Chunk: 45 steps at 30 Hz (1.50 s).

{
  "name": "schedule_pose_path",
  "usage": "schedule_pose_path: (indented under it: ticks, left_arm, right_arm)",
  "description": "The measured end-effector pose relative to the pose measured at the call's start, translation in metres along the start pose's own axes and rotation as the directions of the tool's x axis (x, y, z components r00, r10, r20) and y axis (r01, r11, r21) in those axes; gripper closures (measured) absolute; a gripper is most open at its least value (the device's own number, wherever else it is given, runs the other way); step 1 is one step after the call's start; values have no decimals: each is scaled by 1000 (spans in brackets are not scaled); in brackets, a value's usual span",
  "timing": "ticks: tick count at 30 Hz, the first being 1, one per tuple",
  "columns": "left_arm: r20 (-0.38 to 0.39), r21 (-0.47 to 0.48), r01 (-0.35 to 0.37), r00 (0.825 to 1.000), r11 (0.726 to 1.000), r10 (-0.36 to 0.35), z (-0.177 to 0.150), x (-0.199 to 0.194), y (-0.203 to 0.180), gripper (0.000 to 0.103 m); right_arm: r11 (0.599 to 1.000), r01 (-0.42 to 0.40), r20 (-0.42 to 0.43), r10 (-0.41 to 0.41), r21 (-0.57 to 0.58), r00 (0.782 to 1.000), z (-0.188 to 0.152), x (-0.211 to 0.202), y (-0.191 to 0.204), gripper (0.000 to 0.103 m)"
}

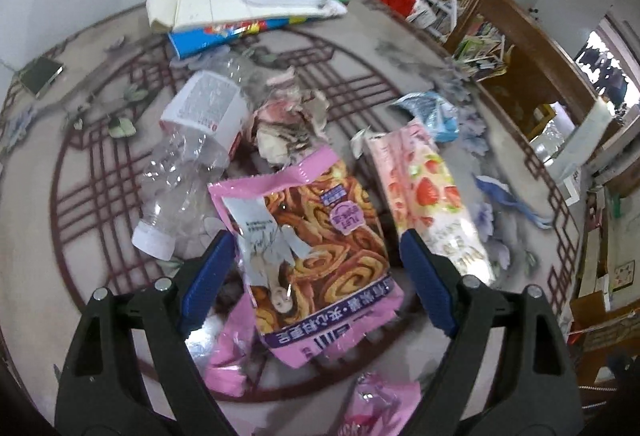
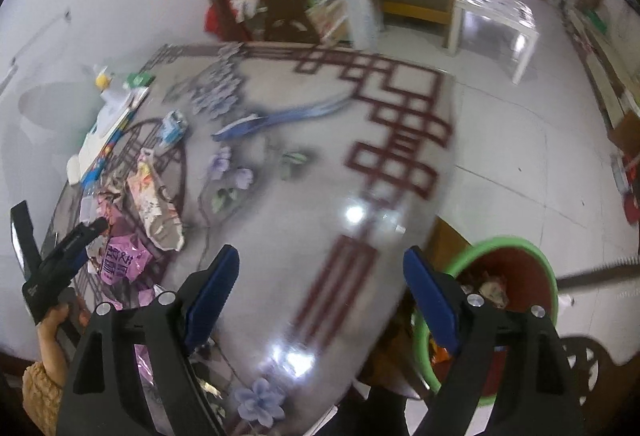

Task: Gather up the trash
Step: 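Grasp the pink swirl-bread bag with the left tool while the right tool grasps the strawberry Pocky box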

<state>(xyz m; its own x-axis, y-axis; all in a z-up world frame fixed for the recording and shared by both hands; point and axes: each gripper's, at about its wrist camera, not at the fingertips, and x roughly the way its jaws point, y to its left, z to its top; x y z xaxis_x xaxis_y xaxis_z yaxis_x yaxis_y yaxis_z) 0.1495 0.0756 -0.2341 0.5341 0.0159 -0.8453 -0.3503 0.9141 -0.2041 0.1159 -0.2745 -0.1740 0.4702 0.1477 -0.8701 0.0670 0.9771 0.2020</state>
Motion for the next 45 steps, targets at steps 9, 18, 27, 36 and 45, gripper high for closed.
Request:
schedule_pose_path:
  ticks: [9, 18, 27, 36, 45]
  left_arm:
    - [-36, -40, 16, 999, 999, -17, -2, 21, 13, 29]
    - [6, -24, 82, 997, 996, -82, -15, -24, 27, 51]
    - [-28, 27, 31, 999, 999, -30, -33, -22, 32, 38]
    - [-82, -36, 27, 996, 999, -30, -35, 3, 39, 26]
    - [-74, -65, 36, 996, 997, -41, -36, -1, 41, 42]
  right_arm:
    - [974, -102, -33, 97, -204, 995, 39, 49, 85, 22]
    - [907, -199, -142, 156, -371, 977, 60, 121, 166, 22]
    - [867, -249, -263, 143, -432, 954, 56, 179, 210, 22]
    - [846, -262, -290, 134, -464, 948, 51, 193, 216, 31]
    - [853, -309, -278, 203, -421, 939, 48, 172, 208, 71]
